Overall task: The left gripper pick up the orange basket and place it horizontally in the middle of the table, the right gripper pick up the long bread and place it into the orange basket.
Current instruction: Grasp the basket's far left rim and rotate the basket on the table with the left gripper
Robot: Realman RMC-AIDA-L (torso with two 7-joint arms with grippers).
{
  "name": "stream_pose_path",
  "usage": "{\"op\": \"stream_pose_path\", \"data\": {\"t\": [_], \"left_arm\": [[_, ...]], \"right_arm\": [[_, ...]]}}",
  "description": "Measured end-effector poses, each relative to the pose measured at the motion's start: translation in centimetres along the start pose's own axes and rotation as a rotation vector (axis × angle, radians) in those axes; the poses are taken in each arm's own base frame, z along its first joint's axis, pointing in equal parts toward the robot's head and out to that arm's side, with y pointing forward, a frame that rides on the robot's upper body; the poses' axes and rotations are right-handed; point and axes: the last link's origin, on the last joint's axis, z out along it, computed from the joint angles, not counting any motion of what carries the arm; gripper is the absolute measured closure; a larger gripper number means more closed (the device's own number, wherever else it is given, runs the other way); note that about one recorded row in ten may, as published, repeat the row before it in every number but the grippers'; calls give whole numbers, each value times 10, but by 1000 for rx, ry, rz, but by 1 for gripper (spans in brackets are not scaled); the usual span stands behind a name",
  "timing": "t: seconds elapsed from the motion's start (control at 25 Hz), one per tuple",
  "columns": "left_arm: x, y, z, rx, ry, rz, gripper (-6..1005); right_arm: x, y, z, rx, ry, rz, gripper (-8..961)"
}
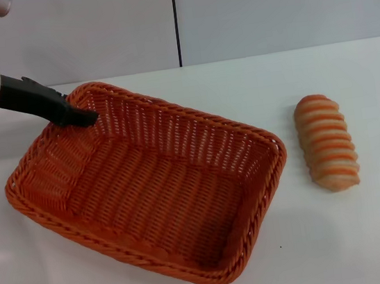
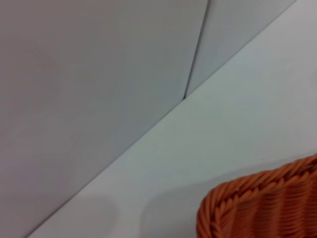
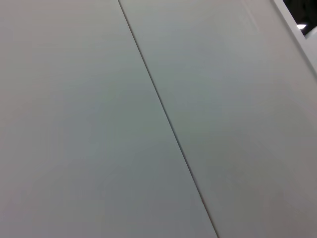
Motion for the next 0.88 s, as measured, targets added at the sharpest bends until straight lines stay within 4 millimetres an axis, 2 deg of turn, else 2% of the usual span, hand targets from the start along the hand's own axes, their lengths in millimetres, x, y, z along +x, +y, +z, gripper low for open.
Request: {"op": "stream_pose_path", "data": {"t": [0.44, 0.64, 0.88], "left_arm": [[0, -2, 2, 34, 2, -14, 584], [1, -1, 2, 33, 10, -36, 759], [2, -1, 1, 32, 8, -34, 761]], "right_arm": [[-3, -4, -1, 18, -13, -3, 392], [-3, -5, -2, 22, -13, -3, 388], [-2, -4, -2, 20, -10, 1, 384]]}}
